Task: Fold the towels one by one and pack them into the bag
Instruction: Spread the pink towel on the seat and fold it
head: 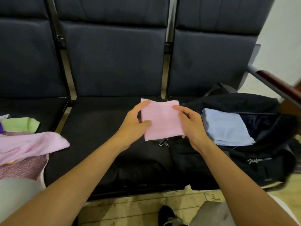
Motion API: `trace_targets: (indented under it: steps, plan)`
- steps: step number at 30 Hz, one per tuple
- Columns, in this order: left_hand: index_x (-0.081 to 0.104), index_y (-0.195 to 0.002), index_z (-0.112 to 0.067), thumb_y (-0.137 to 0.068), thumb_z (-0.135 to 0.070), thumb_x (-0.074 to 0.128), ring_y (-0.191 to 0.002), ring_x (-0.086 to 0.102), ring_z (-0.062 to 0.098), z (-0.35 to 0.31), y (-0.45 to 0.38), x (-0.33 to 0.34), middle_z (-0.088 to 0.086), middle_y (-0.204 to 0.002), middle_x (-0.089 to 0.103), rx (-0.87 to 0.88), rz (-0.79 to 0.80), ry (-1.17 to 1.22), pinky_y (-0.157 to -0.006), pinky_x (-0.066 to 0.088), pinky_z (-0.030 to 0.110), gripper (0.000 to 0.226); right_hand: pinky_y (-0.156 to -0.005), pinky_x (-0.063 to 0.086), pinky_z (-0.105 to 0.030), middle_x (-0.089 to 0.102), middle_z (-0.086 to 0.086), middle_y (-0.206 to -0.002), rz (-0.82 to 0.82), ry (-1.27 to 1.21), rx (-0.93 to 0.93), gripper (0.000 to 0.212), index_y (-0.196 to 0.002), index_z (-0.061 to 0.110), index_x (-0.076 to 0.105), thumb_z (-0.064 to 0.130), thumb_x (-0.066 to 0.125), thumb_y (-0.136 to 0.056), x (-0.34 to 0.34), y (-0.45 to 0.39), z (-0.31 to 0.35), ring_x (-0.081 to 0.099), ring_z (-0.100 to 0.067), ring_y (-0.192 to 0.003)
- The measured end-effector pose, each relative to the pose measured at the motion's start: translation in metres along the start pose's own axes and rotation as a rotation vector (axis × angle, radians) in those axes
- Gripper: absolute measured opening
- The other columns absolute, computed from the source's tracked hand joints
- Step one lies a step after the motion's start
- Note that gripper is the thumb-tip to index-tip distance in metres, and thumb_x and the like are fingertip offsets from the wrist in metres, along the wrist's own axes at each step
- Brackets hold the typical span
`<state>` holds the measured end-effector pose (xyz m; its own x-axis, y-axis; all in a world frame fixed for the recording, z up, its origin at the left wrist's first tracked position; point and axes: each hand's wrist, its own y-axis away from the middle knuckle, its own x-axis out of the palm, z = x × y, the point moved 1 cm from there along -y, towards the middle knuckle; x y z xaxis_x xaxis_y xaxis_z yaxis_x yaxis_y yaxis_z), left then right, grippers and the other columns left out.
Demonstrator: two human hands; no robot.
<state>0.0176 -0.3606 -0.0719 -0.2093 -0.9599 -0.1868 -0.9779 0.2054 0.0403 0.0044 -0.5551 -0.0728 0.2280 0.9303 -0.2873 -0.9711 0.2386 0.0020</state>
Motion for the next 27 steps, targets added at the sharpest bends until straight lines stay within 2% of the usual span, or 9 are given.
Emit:
trace_targets:
  steps: [3, 6, 10, 13, 17, 20, 21, 24, 27]
  plan:
    - [0.04, -0.143, -0.036, -0.09, -0.001, 0.059, -0.111, 0.053, 0.012, -0.004, -0.014, 0.031, -0.005, -0.136, 0.044, -0.031, 0.021, 0.004, -0.081, 0.054, 0.024, 0.066, -0.042, 0.044, -0.021, 0.055, -0.003, -0.09, -0.053, 0.005, 0.007, 0.035, -0.125, 0.024, 0.064, 0.014, 0.038, -0.104, -0.028, -0.009, -0.011, 0.048, -0.017, -0.069]
    - [0.04, -0.143, -0.033, -0.091, 0.0, 0.057, -0.106, 0.053, 0.008, -0.007, -0.031, 0.065, -0.005, -0.133, 0.045, -0.051, 0.055, 0.012, -0.073, 0.051, 0.018, 0.064, -0.061, 0.047, -0.008, 0.057, 0.006, -0.106, -0.102, 0.044, 0.029, 0.039, -0.128, 0.022, 0.062, 0.009, 0.036, -0.102, -0.054, -0.022, -0.025, 0.054, -0.006, -0.083]
    - [0.041, -0.143, -0.033, -0.09, 0.0, 0.058, -0.111, 0.051, 0.011, -0.009, -0.063, 0.116, -0.004, -0.135, 0.044, -0.057, 0.103, 0.018, -0.074, 0.05, 0.018, 0.064, -0.063, 0.044, -0.002, 0.055, 0.004, -0.119, -0.155, 0.032, 0.044, 0.042, -0.128, 0.017, 0.063, 0.001, 0.037, -0.1, -0.094, -0.038, -0.045, 0.055, -0.001, -0.09]
    - [0.041, -0.143, -0.033, -0.09, 0.0, 0.058, -0.111, 0.049, 0.012, -0.009, -0.083, 0.158, -0.005, -0.134, 0.042, -0.068, 0.156, -0.003, -0.076, 0.049, 0.019, 0.065, -0.072, 0.047, -0.012, 0.054, 0.004, -0.127, -0.201, 0.069, 0.07, 0.043, -0.126, 0.019, 0.065, 0.001, 0.038, -0.098, -0.137, -0.051, -0.065, 0.056, -0.006, -0.1]
    - [0.037, -0.146, -0.033, -0.087, 0.001, 0.059, -0.12, 0.05, 0.02, -0.007, -0.106, 0.211, 0.0, -0.141, 0.042, -0.08, 0.245, -0.047, -0.097, 0.053, 0.04, 0.071, -0.076, 0.049, -0.016, 0.054, 0.006, -0.124, -0.246, 0.177, 0.089, 0.046, -0.125, 0.02, 0.065, -0.001, 0.037, -0.095, -0.186, -0.064, -0.091, 0.058, -0.012, -0.105]
    - [0.036, -0.147, -0.033, -0.085, 0.004, 0.057, -0.124, 0.048, 0.02, -0.003, -0.12, 0.243, 0.0, -0.143, 0.041, -0.083, 0.276, -0.06, -0.099, 0.051, 0.039, 0.075, -0.092, 0.04, -0.022, 0.049, 0.005, -0.131, -0.257, 0.353, 0.043, 0.053, -0.132, 0.013, 0.061, -0.009, 0.036, -0.09, -0.207, -0.073, -0.106, 0.049, -0.018, -0.122]
    - [0.035, -0.147, -0.032, -0.084, 0.006, 0.055, -0.123, 0.049, 0.02, -0.002, -0.122, 0.249, 0.0, -0.142, 0.041, -0.082, 0.289, -0.066, -0.096, 0.052, 0.037, 0.076, -0.094, 0.038, -0.022, 0.048, 0.002, -0.137, -0.249, 0.413, 0.027, 0.056, -0.135, 0.011, 0.059, -0.011, 0.036, -0.088, -0.209, -0.075, -0.11, 0.047, -0.019, -0.126]
    - [0.032, -0.147, -0.036, -0.081, 0.01, 0.052, -0.113, 0.056, 0.023, 0.006, -0.128, 0.267, 0.001, -0.137, 0.044, -0.127, 0.344, -0.063, -0.072, 0.059, 0.027, 0.083, -0.095, 0.042, -0.031, 0.041, 0.001, -0.148, -0.214, 0.54, 0.053, 0.064, -0.14, 0.012, 0.052, -0.014, 0.036, -0.084, -0.218, -0.084, -0.123, 0.046, -0.024, -0.128]
    - [0.028, -0.148, -0.04, -0.081, 0.009, 0.053, -0.106, 0.06, 0.026, 0.014, -0.133, 0.28, 0.003, -0.133, 0.046, -0.169, 0.383, -0.082, -0.071, 0.059, 0.029, 0.087, -0.092, 0.046, -0.043, 0.035, 0.005, -0.151, -0.169, 0.682, 0.127, 0.068, -0.145, 0.016, 0.045, -0.012, 0.037, -0.084, -0.221, -0.09, -0.132, 0.047, -0.028, -0.125]
